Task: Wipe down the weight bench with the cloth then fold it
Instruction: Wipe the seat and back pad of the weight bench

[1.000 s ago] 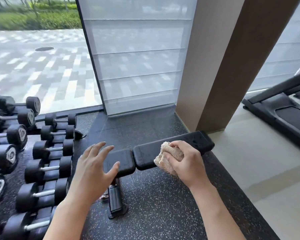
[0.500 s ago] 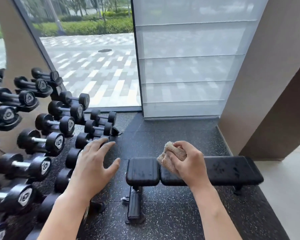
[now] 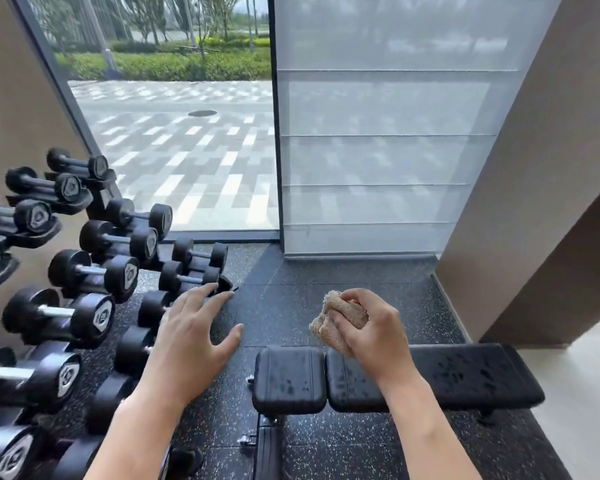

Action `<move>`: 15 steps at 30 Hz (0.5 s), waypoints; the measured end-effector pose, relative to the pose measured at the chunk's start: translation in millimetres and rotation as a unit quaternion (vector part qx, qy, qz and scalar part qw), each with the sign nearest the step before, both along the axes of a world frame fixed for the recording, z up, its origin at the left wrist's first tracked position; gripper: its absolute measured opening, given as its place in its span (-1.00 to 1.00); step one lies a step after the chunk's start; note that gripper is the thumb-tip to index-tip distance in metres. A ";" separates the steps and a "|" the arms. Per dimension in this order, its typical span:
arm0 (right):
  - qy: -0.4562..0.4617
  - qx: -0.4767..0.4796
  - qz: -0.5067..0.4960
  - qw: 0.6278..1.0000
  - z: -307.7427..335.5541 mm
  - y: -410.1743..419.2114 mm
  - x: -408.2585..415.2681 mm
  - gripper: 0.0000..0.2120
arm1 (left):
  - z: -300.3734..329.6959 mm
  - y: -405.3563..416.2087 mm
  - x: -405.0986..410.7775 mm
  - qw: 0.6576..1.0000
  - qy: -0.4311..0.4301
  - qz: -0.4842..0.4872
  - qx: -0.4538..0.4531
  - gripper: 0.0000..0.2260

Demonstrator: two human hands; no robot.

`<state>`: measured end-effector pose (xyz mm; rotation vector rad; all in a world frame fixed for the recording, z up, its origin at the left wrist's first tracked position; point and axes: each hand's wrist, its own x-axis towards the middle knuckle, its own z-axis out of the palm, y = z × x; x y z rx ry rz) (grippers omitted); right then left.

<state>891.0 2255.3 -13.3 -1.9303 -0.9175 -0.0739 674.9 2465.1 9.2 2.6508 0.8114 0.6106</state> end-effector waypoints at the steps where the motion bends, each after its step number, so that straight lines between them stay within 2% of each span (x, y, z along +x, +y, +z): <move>1: -0.002 -0.004 -0.008 1.000 1.6 10.2 1.3 -0.74 | -0.2 12.9 5.9 1.000 -0.002 -0.010 -0.003 -0.36; 8: -0.012 -0.040 -0.030 0.999 -0.1 89.4 4.9 -0.77 | -14.9 102.5 33.9 0.998 -0.019 -0.056 -0.037 -0.38; 15: 0.001 -0.115 -0.020 0.993 -44.9 147.6 2.6 -0.76 | -77.4 165.9 42.8 0.995 0.003 -0.071 -0.075 -0.42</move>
